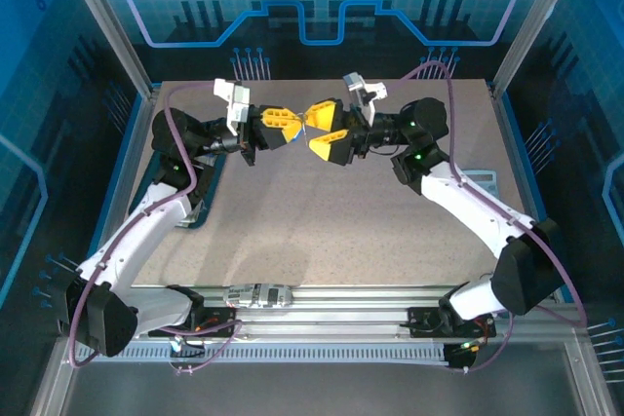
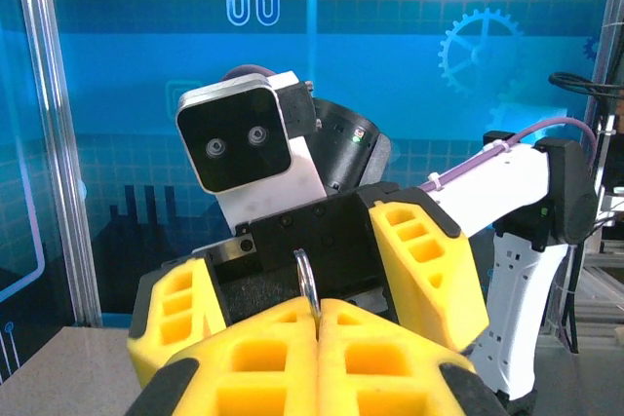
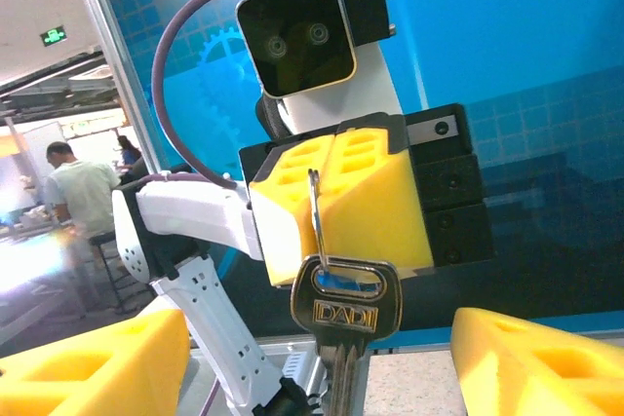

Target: Remove the keys from the keyring

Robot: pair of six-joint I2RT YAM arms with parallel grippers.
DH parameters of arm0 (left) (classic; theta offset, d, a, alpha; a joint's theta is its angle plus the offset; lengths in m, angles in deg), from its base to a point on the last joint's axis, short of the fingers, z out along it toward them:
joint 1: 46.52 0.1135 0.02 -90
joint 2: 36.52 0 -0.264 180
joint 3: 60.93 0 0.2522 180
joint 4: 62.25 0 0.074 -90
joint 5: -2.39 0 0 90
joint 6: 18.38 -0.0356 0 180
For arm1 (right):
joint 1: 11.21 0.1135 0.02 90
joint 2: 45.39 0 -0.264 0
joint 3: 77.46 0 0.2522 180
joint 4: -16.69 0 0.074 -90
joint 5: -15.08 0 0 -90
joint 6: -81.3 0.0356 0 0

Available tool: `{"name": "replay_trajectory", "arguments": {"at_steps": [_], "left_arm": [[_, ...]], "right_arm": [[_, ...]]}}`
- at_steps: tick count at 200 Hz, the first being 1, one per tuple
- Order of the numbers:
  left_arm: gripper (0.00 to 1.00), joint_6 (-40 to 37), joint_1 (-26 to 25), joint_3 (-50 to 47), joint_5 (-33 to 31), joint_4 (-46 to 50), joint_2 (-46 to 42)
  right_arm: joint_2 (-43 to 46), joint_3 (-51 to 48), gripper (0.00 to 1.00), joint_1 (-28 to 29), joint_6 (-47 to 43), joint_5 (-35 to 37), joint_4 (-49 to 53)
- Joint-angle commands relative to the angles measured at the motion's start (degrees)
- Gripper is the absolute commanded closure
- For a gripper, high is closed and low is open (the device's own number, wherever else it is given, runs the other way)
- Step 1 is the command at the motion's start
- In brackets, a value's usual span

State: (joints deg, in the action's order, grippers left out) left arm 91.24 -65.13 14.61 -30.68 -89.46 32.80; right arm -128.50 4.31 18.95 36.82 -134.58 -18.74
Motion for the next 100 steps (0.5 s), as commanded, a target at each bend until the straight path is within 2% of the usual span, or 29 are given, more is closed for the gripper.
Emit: {"name": "replay_trajectory", "arguments": {"at_steps": [1,14,33,59,65,75,100], "left_arm": [[1.00,1.5,-0.5,0.3,1.4,-3.6,0.0],[1.00,1.7,-0.6,0.2,1.5,-3.8,0.0],[1.00,1.8,-0.6,-0.1,1.3,-4.2,0.0],[1.00,0.9,-0.6,-0.5,0.7,-3.7,-0.4],[1.00,0.6,-0.6,-0.5,0.6,-3.2,-0.5],[1.00,0.0,-0.6,-0.5,0.3,-2.6,-0.7],[1.00,-3.8,-0.6,-0.7,-1.1,1.2,-2.0]], "right_arm": [[-1.3,2.5,0.32,0.8,2.1,-1.0,-2.7],[-2.5,3.2,0.36,1.1,4.3,-1.5,-5.1],[-4.3,4.6,0.50,1.3,7.7,-2.4,-8.2],[-4.9,5.1,0.65,1.3,8.3,-2.5,-8.1],[-4.9,5.2,0.71,1.3,8.3,-2.7,-8.0],[-4.8,5.4,0.81,1.1,7.9,-2.5,-7.1],[-3.2,5.0,0.91,0.0,4.1,-1.1,-0.9]]}}
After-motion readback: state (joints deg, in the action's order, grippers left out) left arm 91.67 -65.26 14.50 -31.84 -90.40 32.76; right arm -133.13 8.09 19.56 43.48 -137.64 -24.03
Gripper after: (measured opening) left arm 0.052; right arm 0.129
